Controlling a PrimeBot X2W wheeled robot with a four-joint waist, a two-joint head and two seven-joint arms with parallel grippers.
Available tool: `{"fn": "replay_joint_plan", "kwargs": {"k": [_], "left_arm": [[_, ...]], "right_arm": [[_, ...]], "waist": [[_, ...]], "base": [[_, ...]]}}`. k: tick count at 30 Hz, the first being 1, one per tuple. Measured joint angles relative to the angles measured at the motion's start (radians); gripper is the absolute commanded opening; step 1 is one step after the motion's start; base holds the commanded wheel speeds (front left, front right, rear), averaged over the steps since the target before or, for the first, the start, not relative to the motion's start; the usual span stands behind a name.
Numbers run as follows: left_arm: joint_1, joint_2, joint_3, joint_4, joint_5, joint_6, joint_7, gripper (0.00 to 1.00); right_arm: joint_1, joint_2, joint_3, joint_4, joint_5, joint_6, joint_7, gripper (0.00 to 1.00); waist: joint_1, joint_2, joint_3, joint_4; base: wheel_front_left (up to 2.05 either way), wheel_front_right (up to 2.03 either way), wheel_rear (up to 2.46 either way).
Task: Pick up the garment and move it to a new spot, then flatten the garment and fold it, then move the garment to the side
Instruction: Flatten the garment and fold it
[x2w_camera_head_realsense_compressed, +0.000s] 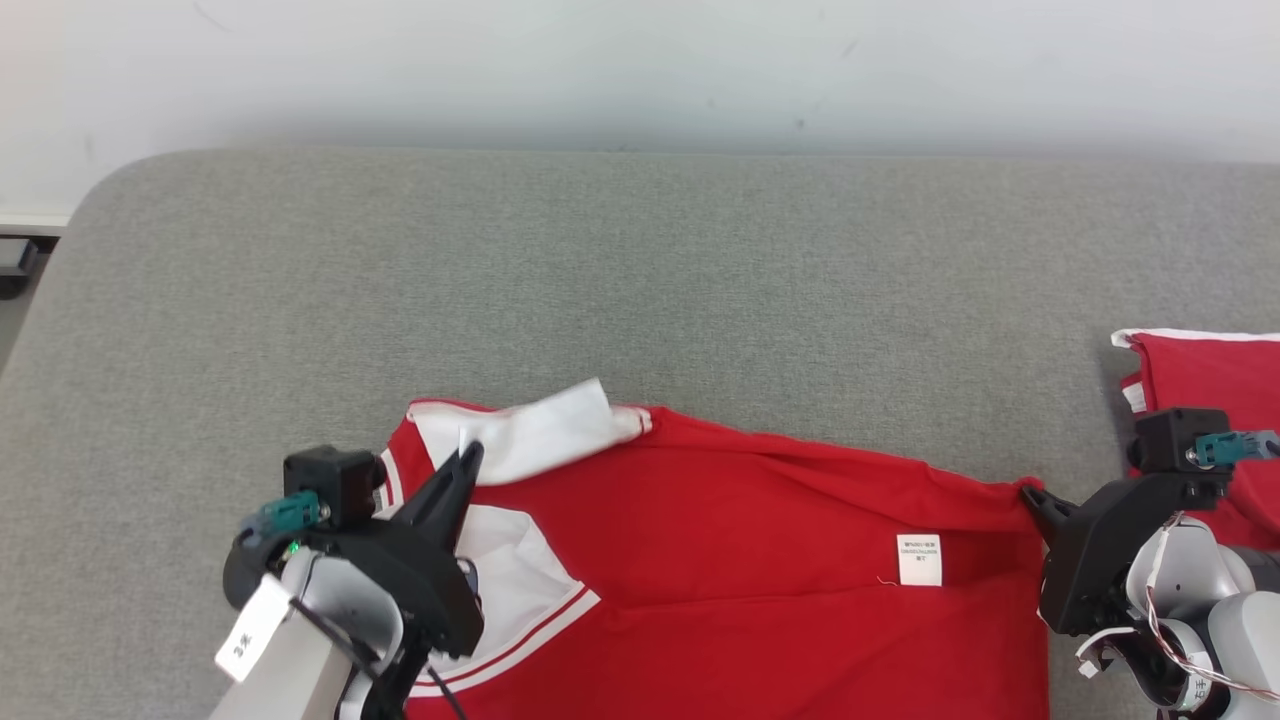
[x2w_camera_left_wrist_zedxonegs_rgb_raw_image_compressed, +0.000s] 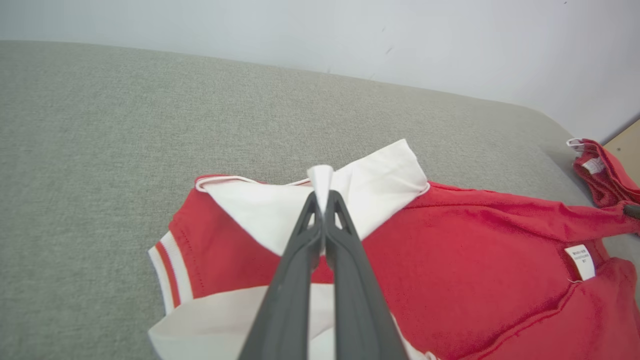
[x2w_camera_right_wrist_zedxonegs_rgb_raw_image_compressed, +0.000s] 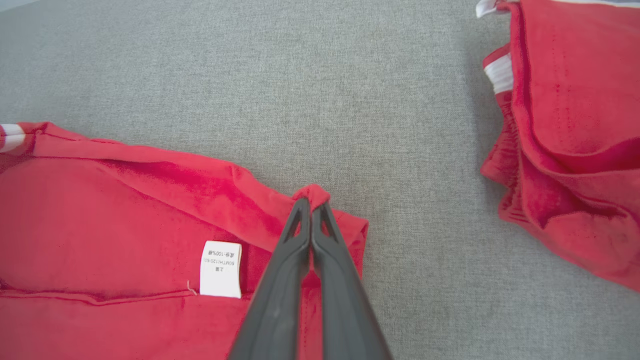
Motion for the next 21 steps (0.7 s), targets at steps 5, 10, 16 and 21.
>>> {"fn": "replay_joint_plan", "kwargs": {"k": [5, 10, 16, 21], "left_arm": [[0.062, 0.016, -0.004, -0.087, -0.027, 0.000, 0.018, 0.00], [0.110, 0.033, -0.002, -0.168, -0.034, 0.011, 0.041, 0.00], [0.148, 0.060, 0.034, -0.238, -0.052, 0.038, 0.060, 0.00], [0.180, 0.083, 0.049, -0.307, -0.062, 0.054, 0.094, 0.00]], "right_arm": [[0.007, -0.005, -0.001, -0.004, 0.000, -0.003, 0.011, 0.00], [0.015, -0.014, 0.004, -0.005, 0.000, -0.003, 0.024, 0.00], [0.013, -0.028, 0.008, -0.014, -0.004, -0.003, 0.024, 0.00], [-0.024, -0.050, -0.002, -0.018, -0.037, 0.000, -0.002, 0.00]], "waist": [[0.0000, 0.0000, -0.010, 0.018], [0.0001, 0.0000, -0.012, 0.034], [0.0002, 0.0000, -0.012, 0.046], [0.0001, 0.0000, -0.012, 0.053]], "base": [[0.00, 0.00, 0.00], [0.00, 0.00, 0.00], [0.00, 0.00, 0.00], [0.00, 0.00, 0.00]]}}
